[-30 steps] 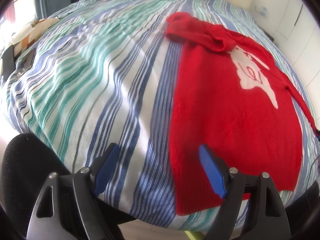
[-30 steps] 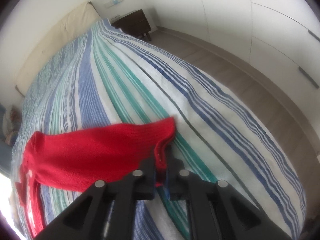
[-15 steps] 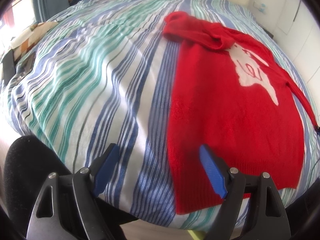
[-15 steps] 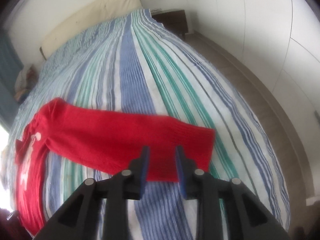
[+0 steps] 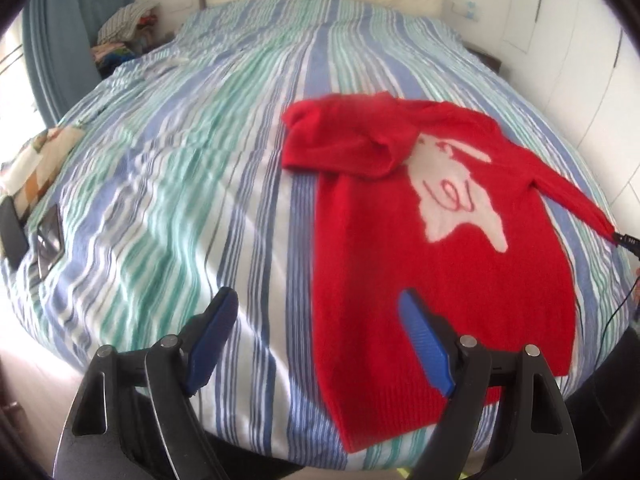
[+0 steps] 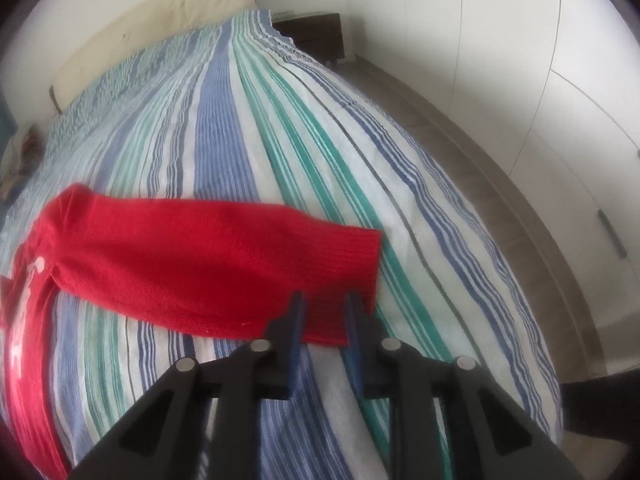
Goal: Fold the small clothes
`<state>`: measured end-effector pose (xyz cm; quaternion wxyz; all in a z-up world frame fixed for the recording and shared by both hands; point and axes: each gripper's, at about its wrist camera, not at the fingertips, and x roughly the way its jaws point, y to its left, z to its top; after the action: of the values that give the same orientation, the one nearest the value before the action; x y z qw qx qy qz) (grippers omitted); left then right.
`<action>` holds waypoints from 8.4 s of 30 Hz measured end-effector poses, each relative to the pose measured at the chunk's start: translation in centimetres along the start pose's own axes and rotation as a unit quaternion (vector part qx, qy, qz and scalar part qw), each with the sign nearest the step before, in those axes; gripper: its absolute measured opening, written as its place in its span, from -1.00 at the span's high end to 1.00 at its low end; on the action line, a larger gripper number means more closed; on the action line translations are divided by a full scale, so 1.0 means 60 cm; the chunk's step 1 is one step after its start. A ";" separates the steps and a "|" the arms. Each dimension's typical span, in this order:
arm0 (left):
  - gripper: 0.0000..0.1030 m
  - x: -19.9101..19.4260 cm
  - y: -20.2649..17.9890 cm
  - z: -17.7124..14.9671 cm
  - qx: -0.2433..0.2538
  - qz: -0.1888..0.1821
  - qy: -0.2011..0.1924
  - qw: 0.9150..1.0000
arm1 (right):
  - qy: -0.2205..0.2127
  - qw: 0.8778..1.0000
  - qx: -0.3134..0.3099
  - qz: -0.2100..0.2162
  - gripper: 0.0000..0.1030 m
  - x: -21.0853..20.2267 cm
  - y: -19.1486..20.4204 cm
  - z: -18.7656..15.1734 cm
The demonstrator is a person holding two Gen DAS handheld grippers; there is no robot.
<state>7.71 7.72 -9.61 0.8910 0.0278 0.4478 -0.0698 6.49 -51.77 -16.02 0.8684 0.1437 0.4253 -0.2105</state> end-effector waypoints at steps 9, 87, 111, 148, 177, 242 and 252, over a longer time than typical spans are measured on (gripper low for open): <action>-0.71 0.112 -0.075 0.165 0.107 -0.061 0.007 0.992 | -0.038 0.991 -0.117 0.059 0.25 -0.128 0.138 -0.086; 0.03 0.063 0.209 0.019 -0.176 -0.077 0.049 0.980 | 0.039 0.973 -0.202 0.104 -0.08 -0.195 0.302 -0.225; -0.88 0.172 0.017 0.261 0.071 -0.112 0.071 0.989 | 0.106 0.920 -0.298 0.233 -0.19 -0.134 0.464 -0.128; 0.93 0.417 -0.118 0.402 0.196 -0.005 -0.058 0.979 | 0.005 0.859 -0.448 0.250 0.90 0.144 0.773 0.218; -0.33 0.140 -0.064 -0.074 0.106 -0.045 0.158 0.981 | 0.210 0.878 -0.385 0.189 0.00 -0.027 0.563 -0.192; -0.97 0.100 -0.085 -0.075 -0.017 0.007 0.086 0.996 | 0.003 0.959 -0.270 0.083 -0.84 -0.149 0.534 -0.291; -0.97 0.079 -0.069 -0.058 -0.017 0.003 0.071 0.997 | 0.010 0.966 -0.218 0.139 -0.84 -0.138 0.497 -0.249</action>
<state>7.16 3.57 -15.44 0.8575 0.0186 0.5109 -0.0570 6.36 -17.42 -16.18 0.8954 0.0109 0.4451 0.0110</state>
